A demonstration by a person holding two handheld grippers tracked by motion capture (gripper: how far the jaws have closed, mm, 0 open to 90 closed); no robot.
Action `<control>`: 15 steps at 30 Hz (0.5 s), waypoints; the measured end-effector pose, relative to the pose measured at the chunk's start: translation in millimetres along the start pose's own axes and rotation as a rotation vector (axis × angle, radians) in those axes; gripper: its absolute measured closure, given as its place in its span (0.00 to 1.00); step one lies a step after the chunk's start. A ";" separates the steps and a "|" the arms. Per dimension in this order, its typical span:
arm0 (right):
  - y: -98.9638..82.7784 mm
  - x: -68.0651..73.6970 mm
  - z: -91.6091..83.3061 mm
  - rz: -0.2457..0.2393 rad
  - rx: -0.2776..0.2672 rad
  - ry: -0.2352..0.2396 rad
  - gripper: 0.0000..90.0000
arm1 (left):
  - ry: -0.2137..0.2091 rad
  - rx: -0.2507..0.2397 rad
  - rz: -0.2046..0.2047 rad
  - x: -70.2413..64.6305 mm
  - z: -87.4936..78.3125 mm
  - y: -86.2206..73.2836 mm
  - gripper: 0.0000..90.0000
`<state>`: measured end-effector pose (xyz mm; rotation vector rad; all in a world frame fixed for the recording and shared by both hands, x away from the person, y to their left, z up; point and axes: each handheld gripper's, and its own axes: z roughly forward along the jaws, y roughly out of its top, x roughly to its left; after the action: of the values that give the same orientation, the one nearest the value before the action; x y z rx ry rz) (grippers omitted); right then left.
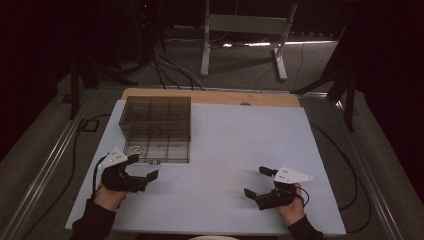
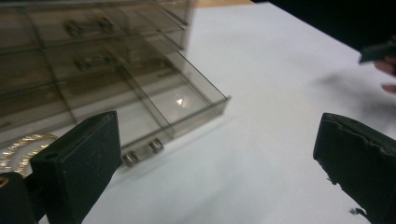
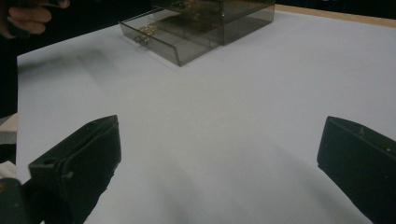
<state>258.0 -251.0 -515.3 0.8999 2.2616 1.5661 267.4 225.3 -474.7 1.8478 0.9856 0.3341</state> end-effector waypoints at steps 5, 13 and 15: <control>0.1 0.1 -1.1 -0.004 -0.006 -0.001 0.00 | -0.037 0.001 0.032 -5.1 2.7 -14.5 0.02; 0.1 0.3 -2.0 -0.008 -0.009 -0.005 0.00 | -0.098 0.025 0.097 -7.3 0.5 -32.8 0.02; 0.0 0.8 -2.0 -0.012 -0.006 -0.005 0.00 | -0.107 0.033 0.113 -6.8 -0.6 -37.4 0.02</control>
<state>256.3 -252.1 -514.4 0.8864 2.2528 1.5630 244.8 227.8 -505.1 1.9354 0.8202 0.2846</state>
